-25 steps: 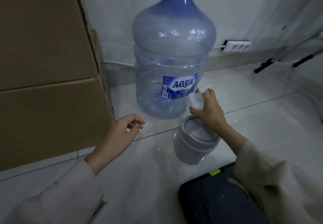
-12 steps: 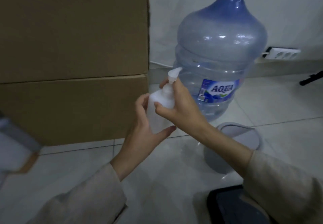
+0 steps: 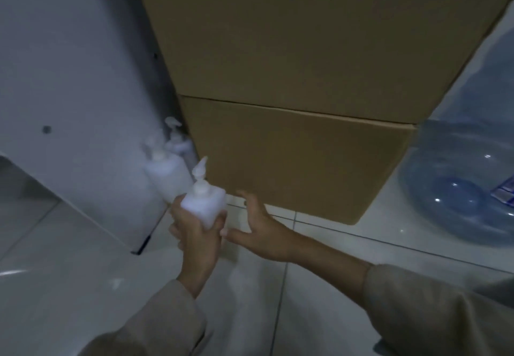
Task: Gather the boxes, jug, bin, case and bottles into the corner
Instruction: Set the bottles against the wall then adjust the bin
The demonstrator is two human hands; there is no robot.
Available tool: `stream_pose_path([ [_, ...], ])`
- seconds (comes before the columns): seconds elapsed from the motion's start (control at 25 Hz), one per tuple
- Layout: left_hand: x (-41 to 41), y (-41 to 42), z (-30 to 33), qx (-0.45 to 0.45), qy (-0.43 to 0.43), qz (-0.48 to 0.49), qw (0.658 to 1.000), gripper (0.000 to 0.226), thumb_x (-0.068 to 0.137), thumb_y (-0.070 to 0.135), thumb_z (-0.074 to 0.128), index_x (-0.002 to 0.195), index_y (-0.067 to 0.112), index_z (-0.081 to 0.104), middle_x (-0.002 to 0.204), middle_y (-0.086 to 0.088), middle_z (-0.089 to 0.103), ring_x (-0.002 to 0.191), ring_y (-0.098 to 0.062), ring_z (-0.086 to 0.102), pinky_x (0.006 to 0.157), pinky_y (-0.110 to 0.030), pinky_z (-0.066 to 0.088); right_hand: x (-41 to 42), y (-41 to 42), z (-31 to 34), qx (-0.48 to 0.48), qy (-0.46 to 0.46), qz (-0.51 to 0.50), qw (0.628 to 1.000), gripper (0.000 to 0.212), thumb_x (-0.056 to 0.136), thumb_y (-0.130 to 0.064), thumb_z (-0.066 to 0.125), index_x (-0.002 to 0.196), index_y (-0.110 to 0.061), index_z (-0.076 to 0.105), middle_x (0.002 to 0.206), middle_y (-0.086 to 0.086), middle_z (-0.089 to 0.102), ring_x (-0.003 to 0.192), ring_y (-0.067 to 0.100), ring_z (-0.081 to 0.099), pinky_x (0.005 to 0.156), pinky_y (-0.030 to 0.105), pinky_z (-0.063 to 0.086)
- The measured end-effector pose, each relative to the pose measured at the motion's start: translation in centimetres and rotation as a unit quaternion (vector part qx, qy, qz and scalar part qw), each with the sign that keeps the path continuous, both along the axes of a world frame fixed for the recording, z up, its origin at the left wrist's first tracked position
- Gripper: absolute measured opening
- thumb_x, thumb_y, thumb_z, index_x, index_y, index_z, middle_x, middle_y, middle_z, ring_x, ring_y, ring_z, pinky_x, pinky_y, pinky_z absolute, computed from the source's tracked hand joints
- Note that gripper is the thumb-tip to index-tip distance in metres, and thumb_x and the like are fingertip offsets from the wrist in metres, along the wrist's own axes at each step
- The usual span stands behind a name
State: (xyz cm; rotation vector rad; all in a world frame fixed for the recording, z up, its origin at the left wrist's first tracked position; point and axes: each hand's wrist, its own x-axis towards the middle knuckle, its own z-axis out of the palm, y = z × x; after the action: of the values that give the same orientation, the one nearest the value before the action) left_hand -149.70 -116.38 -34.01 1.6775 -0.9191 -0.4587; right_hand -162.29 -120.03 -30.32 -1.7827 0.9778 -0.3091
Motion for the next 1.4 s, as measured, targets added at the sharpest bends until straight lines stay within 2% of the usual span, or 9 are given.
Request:
stream_pose_path([
  [0.24,6.9,-0.2,-1.5,-0.005,-0.002,0.119,0.993,0.071,0.076,-0.003,0.068,0.131,-0.008,0.023,0.135,-0.027,0.034,0.128,-0.034,0.036,0.105,-0.029,0.029,7.1,-0.3,-2.5,0.141,0.006,0.026,0.99,0.07,0.092,-0.036,0.046,0.145,-0.023,0.002,0.144,0.007,0.031,0.112,0.015,0.042,0.078,0.015,0.039],
  [0.48,7.8,-1.8,-1.5,0.039,-0.118,0.194,0.973,0.077,0.076,0.004,0.069,0.137,-0.004,0.024,0.138,-0.027,0.029,0.131,-0.039,0.025,0.11,-0.036,0.015,12.1,-3.9,-2.8,0.207,-0.114,-0.102,0.966,0.066,0.094,-0.013,0.038,0.147,-0.022,0.0,0.125,0.003,0.041,0.118,0.025,0.047,0.103,0.039,0.039],
  [0.56,7.6,-2.3,-1.6,0.041,-0.112,0.2,0.972,0.075,0.075,-0.001,0.068,0.137,-0.004,0.025,0.138,-0.027,0.027,0.13,-0.038,0.024,0.108,-0.029,0.013,13.2,-5.3,-2.8,0.213,-0.136,-0.118,0.96,0.07,0.091,-0.006,0.036,0.146,-0.028,0.0,0.125,0.0,0.039,0.12,0.03,0.049,0.098,0.044,0.044],
  [0.68,7.3,-2.6,-1.9,0.033,-0.098,0.209,0.972,0.077,0.073,-0.009,0.065,0.137,-0.001,0.024,0.137,-0.027,0.022,0.129,-0.036,0.023,0.104,-0.014,0.008,14.8,-6.7,-2.8,0.228,-0.177,-0.13,0.949,0.072,0.084,0.002,0.033,0.144,-0.03,0.009,0.139,0.002,0.038,0.101,0.028,0.052,0.072,0.035,0.047],
  [0.8,7.6,-2.3,-2.5,0.023,-0.101,0.219,0.97,0.074,0.069,-0.013,0.065,0.133,-0.005,0.029,0.132,-0.029,0.027,0.126,-0.037,0.029,0.109,-0.023,0.019,16.2,-6.9,-3.4,0.228,-0.185,-0.165,0.942,0.074,0.085,0.0,0.036,0.144,-0.03,0.004,0.145,0.001,0.03,0.109,0.023,0.049,0.087,0.041,0.05],
  [0.92,8.2,-1.9,-3.1,0.072,-0.05,0.196,0.977,0.055,0.077,-0.004,0.062,0.123,-0.009,0.032,0.126,-0.024,0.032,0.124,-0.036,0.036,0.106,-0.035,0.034,16.4,-6.8,-4.3,0.223,-0.197,-0.172,0.939,0.074,0.086,0.001,0.037,0.143,-0.029,0.001,0.141,0.002,0.033,0.115,0.023,0.047,0.098,0.049,0.047],
  [1.08,7.5,-1.2,-3.1,0.086,0.034,0.161,0.983,0.047,0.077,-0.005,0.06,0.102,0.01,0.024,0.113,-0.011,0.025,0.116,-0.037,0.04,0.092,-0.034,0.043,14.9,-7.1,-4.5,0.19,-0.165,-0.148,0.956,0.06,0.086,0.003,0.036,0.135,-0.022,0.012,0.118,-0.005,0.038,0.082,0.002,0.047,0.062,0.023,0.045],
  [1.16,6.7,-0.7,-3.2,0.135,0.102,0.123,0.978,0.043,0.078,-0.002,0.058,0.099,0.013,0.024,0.118,-0.017,0.032,0.114,-0.038,0.04,0.097,-0.043,0.042,13.7,-7.0,-4.5,0.165,-0.127,-0.13,0.969,0.052,0.088,0.0,0.039,0.132,-0.019,0.018,0.119,-0.003,0.039,0.078,0.001,0.044,0.058,0.019,0.038],
  [1.4,2.7,0.0,-1.6,0.23,0.154,-0.111,0.955,0.01,0.091,0.006,0.046,0.093,0.015,0.051,0.1,-0.006,0.054,0.089,-0.017,0.05,0.073,-0.027,0.04,6.6,-5.0,-3.3,0.11,-0.021,-0.03,0.993,0.045,0.092,-0.004,0.039,0.134,-0.015,0.028,0.147,0.004,0.037,0.103,0.014,0.047,0.065,0.018,0.039],
])
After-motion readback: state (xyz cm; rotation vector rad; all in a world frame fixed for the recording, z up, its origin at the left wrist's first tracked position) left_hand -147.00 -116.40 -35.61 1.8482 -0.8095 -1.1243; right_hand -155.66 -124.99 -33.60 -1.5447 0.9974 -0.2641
